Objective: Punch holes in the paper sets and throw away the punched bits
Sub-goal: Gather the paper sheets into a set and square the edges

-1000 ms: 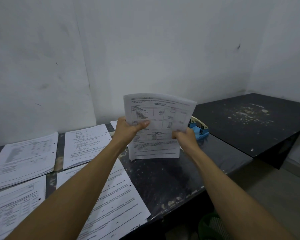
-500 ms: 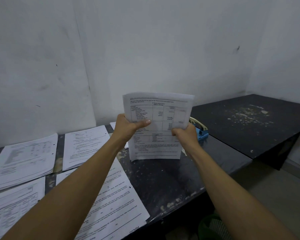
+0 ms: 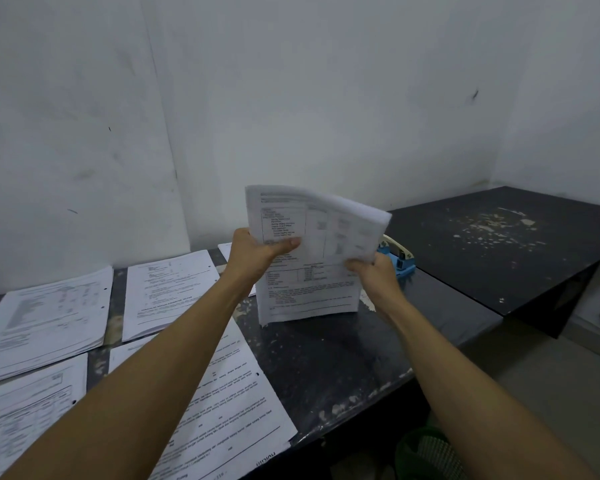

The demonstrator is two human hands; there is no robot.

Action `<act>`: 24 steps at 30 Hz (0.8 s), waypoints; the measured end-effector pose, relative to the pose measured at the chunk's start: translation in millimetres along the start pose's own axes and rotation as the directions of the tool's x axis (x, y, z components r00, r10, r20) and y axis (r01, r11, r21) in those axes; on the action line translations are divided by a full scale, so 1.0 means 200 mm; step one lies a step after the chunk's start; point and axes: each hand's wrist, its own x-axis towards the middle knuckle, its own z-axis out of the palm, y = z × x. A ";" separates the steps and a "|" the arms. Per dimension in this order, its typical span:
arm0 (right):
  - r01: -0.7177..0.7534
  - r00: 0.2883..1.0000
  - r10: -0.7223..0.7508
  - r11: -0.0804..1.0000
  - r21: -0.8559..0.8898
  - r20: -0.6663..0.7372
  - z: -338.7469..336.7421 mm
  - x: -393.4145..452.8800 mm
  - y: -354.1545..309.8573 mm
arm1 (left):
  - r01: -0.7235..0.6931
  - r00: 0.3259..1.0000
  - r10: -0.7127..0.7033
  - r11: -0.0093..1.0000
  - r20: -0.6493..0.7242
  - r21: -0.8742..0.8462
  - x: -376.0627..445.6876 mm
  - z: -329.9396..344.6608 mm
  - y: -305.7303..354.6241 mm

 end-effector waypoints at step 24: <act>-0.124 0.992 0.124 0.963 -0.239 -0.015 -0.24 0.52 -0.15 | 0.297 0.953 -0.301 0.948 -0.022 -0.118 0.30 0.23 -0.25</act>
